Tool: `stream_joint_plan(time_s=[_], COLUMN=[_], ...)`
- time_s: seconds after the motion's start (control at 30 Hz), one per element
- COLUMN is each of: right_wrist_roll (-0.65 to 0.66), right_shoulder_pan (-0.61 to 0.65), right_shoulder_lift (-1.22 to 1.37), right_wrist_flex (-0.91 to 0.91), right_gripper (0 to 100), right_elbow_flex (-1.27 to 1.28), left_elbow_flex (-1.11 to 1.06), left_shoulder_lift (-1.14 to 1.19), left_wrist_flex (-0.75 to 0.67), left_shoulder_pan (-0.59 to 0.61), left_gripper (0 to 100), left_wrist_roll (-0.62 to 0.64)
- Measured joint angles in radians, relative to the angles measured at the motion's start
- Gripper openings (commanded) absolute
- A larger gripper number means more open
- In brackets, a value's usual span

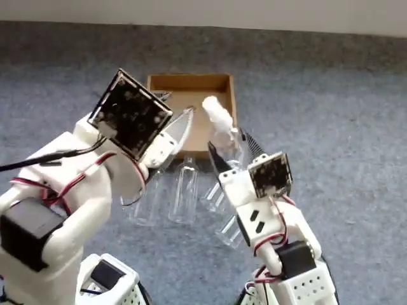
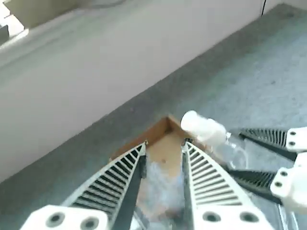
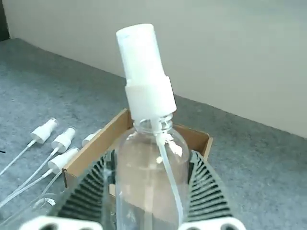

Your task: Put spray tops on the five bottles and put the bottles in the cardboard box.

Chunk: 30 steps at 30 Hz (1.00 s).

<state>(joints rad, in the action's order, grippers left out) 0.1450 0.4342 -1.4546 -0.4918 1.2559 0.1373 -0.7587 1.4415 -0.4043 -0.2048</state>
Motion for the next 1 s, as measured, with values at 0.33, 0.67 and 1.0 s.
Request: stream_joint_plan(time_s=[0.33,0.67,1.0], right_wrist_roll=[-0.100,-0.209,-0.209], right_shoulder_pan=[-0.012,0.005,0.149], right_shoulder_lift=[0.611,0.902,0.904], right_wrist_flex=[0.006,0.006,0.006], right_gripper=[7.1,0.2,0.4], right_elbow_flex=[-0.474,-0.667,-0.667], left_elbow_flex=[-0.322,-0.999,-1.292], left_shoulder_lift=[0.006,-0.206,-0.654], left_wrist_flex=[0.051,-0.465,-0.549], left_shoulder_pan=[0.241,0.166,0.161], left_gripper=[23,24,25], left_wrist_roll=[0.000,0.196,0.209])
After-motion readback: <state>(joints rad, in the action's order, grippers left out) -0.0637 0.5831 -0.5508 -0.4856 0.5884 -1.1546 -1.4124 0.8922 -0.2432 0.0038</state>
